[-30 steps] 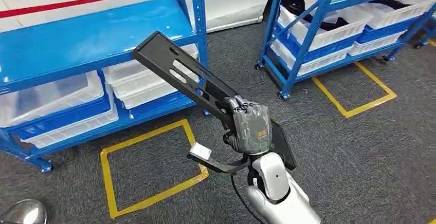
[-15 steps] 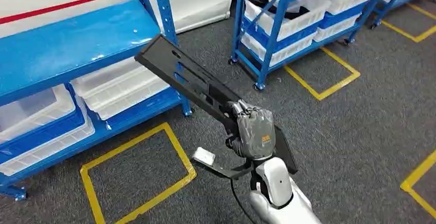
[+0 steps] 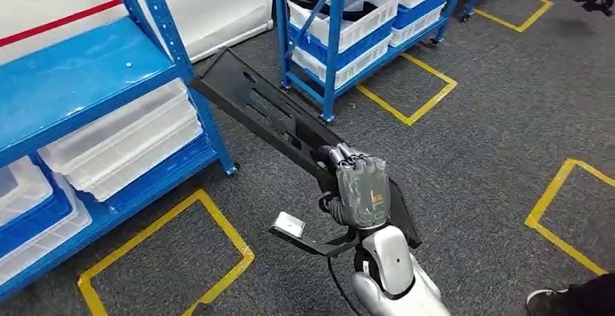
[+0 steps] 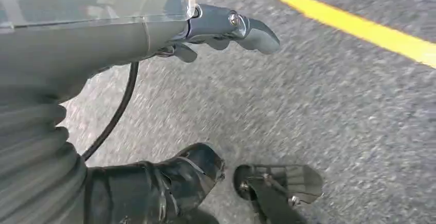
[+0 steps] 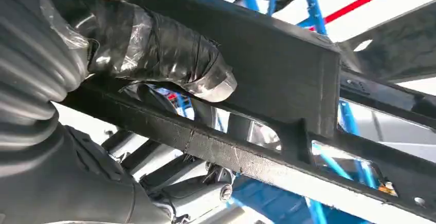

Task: Take the parts from the cabinet and place them on the table.

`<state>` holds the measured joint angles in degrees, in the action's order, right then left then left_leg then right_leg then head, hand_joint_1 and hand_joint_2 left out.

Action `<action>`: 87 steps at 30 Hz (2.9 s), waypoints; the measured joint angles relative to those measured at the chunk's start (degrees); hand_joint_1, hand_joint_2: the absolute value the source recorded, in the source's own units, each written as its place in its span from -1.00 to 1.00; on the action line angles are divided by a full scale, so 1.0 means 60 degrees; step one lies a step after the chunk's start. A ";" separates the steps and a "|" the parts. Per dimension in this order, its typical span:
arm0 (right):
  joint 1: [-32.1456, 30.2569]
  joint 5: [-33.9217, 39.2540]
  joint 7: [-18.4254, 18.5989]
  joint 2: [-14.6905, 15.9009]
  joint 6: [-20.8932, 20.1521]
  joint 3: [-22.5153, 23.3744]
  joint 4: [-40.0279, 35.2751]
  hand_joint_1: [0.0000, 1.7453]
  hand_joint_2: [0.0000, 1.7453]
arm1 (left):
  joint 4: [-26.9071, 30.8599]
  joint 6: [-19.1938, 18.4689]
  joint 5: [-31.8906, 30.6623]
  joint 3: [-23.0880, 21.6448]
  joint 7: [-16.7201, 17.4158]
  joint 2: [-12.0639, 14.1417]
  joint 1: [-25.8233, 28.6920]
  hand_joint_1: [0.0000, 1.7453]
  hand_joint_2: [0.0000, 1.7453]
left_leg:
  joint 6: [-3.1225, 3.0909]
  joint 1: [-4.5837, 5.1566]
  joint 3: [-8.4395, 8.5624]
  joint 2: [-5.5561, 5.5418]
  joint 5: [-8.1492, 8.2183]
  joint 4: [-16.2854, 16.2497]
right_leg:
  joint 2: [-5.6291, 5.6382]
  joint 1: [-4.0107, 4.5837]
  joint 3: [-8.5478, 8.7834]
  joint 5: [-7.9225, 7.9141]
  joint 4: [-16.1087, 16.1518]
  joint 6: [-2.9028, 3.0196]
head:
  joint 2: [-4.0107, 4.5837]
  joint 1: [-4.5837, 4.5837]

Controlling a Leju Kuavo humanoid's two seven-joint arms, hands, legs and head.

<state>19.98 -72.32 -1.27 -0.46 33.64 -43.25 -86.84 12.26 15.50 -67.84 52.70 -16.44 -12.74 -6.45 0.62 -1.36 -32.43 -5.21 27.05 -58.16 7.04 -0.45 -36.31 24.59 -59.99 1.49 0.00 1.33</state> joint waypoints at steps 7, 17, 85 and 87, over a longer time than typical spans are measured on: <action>-0.0029 0.0040 -0.0044 0.0033 0.0007 -0.0004 -0.0069 1.00 1.00 | 0.0000 -0.0018 -0.0022 -0.0004 0.0000 -0.0036 -0.0012 -1.00 1.00 | -0.0283 0.0018 0.0144 0.0872 -0.0102 0.0219 | -0.1081 0.0011 -0.1009 0.1045 -0.1950 -0.0297 | 0.0000 0.0062; -0.0062 0.0073 -0.0051 0.0084 0.0007 0.0000 -0.0098 1.00 1.00 | 0.0000 -0.0022 -0.0025 -0.0004 0.0000 -0.0051 -0.0032 -1.00 1.00 | 0.0053 0.0100 0.0311 0.1909 0.0157 0.0138 | -0.1627 0.0113 0.0016 0.0128 -0.0013 -0.0103 | 0.0000 0.0047; -0.0294 0.0295 -0.0204 0.0011 -0.0029 0.0011 -0.0106 1.00 1.00 | 0.0000 -0.0113 -0.0091 -0.0004 -0.0015 0.0040 -0.0012 -1.00 1.00 | 0.0123 0.0110 -0.1153 0.0949 0.1694 -0.2999 | -0.0903 0.0108 0.0222 0.0163 0.0192 0.0206 | 0.0000 0.0084; -0.0297 0.0295 -0.0204 0.0011 -0.0033 0.0011 -0.0076 1.00 1.00 | 0.0000 -0.0113 -0.0095 -0.0004 -0.0015 0.0040 0.0011 -1.00 1.00 | 0.0106 0.0108 -0.1088 0.0943 0.1124 -0.2580 | -0.0629 0.0098 0.0239 0.0168 0.0157 0.0199 | 0.0000 0.0088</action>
<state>18.20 -70.55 -2.49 -0.39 33.44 -43.19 -87.30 12.26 14.82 -68.41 52.68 -16.52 -12.50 -6.39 1.25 -0.71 -38.96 0.45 33.79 -73.65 3.26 0.13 -34.87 25.60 -59.05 2.68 0.00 1.86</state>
